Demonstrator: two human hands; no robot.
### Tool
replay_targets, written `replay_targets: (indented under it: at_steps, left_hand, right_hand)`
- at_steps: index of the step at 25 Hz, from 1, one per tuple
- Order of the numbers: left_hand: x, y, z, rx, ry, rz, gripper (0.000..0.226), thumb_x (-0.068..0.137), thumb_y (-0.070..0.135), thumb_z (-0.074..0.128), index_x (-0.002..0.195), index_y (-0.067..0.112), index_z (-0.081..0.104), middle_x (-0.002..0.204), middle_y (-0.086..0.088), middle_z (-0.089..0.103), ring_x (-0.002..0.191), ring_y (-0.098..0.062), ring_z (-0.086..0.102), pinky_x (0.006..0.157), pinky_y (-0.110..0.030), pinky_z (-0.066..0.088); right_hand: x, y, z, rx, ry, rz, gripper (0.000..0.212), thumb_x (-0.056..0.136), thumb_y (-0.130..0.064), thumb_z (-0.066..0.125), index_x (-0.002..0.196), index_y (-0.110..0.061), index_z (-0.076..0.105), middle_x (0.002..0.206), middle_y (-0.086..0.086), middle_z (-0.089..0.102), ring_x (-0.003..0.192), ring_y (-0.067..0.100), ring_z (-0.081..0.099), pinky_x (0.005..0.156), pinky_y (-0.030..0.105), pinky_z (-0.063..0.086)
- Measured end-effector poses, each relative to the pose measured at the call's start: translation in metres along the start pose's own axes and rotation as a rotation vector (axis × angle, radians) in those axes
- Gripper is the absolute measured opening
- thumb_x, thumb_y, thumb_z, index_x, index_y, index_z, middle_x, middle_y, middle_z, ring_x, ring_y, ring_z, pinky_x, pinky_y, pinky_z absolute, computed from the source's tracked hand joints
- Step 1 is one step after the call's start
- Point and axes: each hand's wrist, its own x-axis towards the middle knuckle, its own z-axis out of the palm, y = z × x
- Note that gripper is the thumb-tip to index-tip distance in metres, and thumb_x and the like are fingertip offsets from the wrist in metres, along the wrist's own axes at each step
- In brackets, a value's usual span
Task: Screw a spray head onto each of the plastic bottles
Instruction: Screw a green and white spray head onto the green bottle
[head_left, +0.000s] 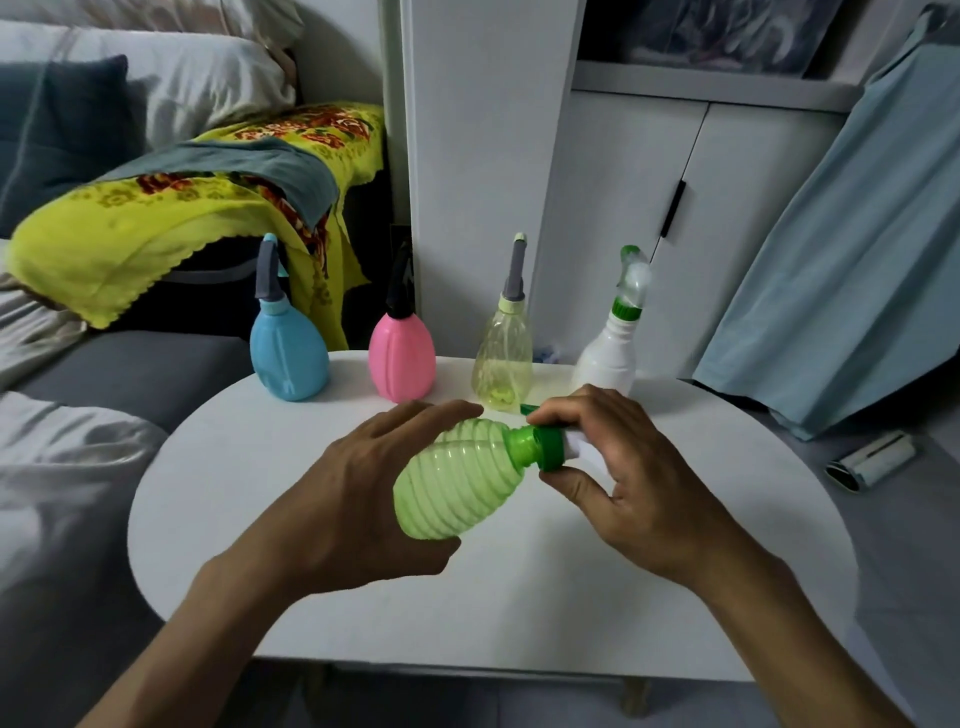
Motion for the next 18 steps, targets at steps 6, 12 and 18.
replay_targets:
  at_steps: [6,12,18]
  left_hand:
    - [-0.008,-0.009,-0.013,0.087,-0.097,0.028,0.098,0.059,0.053,0.082,0.143,0.048,0.03,0.132,0.021,0.051,0.116,-0.003,0.052,0.095,-0.032,0.053]
    - [-0.01,-0.006,-0.013,0.142,-0.017,0.093,0.094,0.06,0.045,0.083,0.143,0.036,0.039,0.129,0.012,0.056,0.112,-0.012,0.057,0.088,-0.038,0.056]
    - [-0.009,-0.003,-0.007,0.276,-0.004,0.094,0.095,0.06,0.037,0.086,0.143,0.029,0.04,0.133,-0.001,0.058,0.115,-0.025,0.057,0.088,-0.047,0.055]
  right_hand:
    - [0.001,-0.011,0.004,-0.1,-0.106,-0.137,0.037,0.084,-0.015,0.07,0.12,-0.016,0.061,0.116,-0.002,0.059,0.105,0.018,0.057,0.088,0.037,0.051]
    - [0.0,-0.007,0.006,0.286,-0.097,0.097,0.038,0.085,-0.04,0.068,0.117,-0.046,0.047,0.111,-0.025,0.058,0.1,0.012,0.064,0.08,0.019,0.054]
    - [0.003,-0.007,0.012,0.374,-0.095,0.174,0.039,0.084,-0.045,0.067,0.118,-0.045,0.046,0.109,-0.018,0.056,0.088,0.013,0.063,0.068,0.027,0.06]
